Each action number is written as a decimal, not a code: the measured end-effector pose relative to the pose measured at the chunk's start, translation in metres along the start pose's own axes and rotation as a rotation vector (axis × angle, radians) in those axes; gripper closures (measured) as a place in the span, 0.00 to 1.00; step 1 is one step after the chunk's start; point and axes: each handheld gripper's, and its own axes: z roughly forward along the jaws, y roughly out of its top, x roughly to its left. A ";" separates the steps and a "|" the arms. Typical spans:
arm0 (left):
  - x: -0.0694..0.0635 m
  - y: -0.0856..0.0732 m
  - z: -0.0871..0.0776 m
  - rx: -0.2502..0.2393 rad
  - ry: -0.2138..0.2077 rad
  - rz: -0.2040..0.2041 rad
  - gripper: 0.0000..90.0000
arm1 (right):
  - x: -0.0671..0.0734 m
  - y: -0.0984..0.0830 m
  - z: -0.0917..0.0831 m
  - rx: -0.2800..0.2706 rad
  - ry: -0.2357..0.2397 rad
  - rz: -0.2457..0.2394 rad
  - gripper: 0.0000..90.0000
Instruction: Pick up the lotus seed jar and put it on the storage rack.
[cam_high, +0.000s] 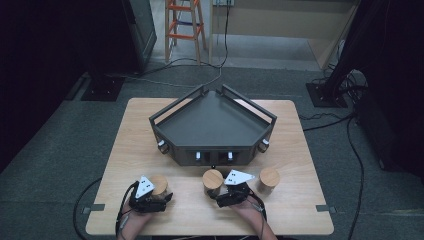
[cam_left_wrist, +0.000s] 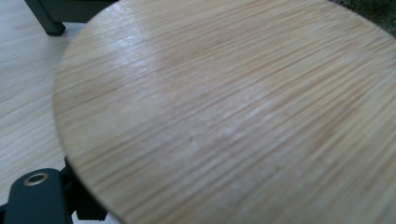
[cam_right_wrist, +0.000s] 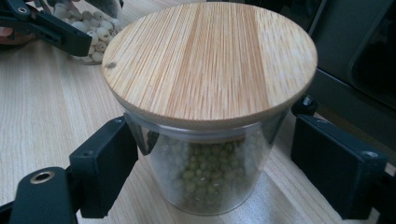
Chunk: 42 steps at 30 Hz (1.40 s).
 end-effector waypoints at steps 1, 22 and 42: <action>0.000 0.000 0.000 -0.003 0.000 -0.003 0.13 | 0.000 0.000 0.000 0.000 0.000 0.000 0.17; -0.002 0.000 0.000 -0.002 0.007 0.009 0.15 | 0.003 0.000 0.000 0.002 -0.011 -0.001 0.17; -0.001 -0.003 0.000 -0.021 0.005 0.009 0.28 | 0.005 0.001 0.001 0.006 -0.020 -0.007 0.17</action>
